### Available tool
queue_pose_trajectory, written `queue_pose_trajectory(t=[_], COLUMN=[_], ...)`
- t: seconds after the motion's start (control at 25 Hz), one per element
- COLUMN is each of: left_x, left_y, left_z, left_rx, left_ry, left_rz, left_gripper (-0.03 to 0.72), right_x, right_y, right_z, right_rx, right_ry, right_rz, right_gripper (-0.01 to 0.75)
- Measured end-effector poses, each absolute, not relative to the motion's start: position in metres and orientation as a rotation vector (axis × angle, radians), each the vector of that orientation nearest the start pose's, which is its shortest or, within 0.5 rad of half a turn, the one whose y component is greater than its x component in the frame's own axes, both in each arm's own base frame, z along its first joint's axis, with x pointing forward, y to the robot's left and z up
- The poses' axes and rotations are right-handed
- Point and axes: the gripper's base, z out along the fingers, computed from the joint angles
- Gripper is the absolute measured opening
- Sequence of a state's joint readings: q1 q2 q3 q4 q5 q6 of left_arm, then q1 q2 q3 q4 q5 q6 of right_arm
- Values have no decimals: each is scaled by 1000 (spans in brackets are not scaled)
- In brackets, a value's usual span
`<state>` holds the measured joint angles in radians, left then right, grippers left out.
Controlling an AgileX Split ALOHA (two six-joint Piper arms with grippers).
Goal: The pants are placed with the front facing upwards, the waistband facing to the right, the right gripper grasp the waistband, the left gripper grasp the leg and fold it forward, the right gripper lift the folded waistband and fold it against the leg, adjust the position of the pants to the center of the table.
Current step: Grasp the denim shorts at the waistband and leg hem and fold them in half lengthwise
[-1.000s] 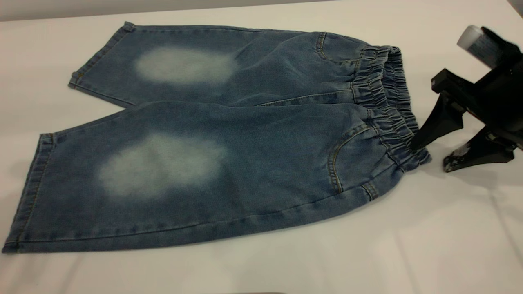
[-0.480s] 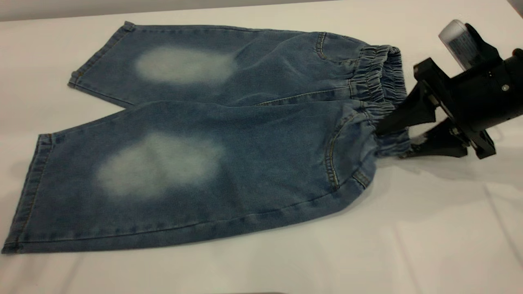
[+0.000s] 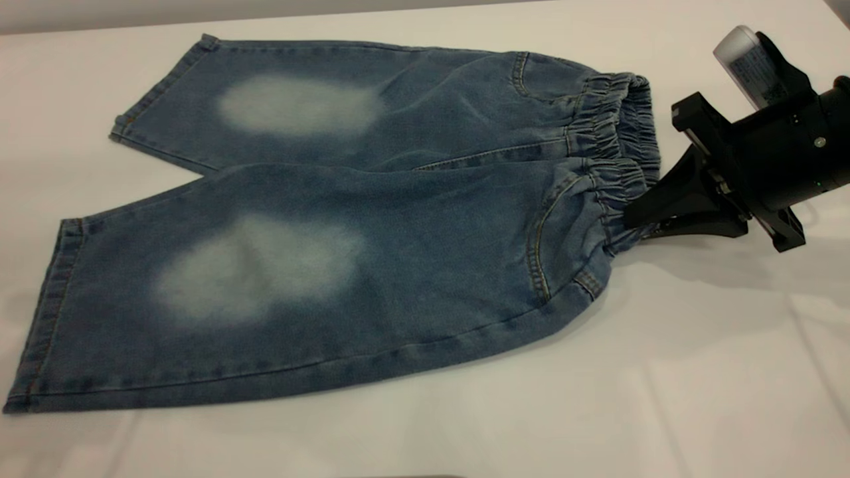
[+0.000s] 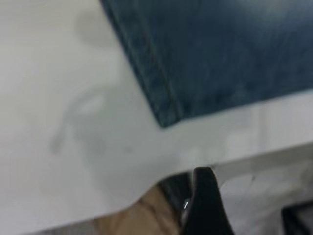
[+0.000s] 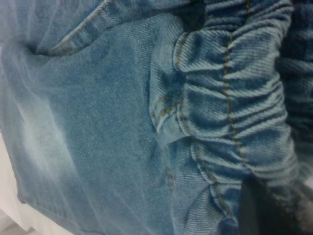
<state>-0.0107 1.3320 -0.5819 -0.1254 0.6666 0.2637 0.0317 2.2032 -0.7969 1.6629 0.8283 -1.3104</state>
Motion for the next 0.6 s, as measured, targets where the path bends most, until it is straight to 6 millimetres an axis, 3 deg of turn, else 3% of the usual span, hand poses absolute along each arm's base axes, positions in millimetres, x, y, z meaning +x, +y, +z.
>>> queue_pose_trajectory(t=[0.2,0.6], left_x=[203,221], left_y=[-1,-6], left_z=[154,100], left_rx=[535,674], left_ry=[2865,2918], left_rz=[79,65], left_gripper=[466,465], right_x=[302,304], right_y=[76,76], right_z=[33,33], right_rx=[288,265], right_ry=[2689,2665], right_rz=[1256,1247], right_gripper=[48,48])
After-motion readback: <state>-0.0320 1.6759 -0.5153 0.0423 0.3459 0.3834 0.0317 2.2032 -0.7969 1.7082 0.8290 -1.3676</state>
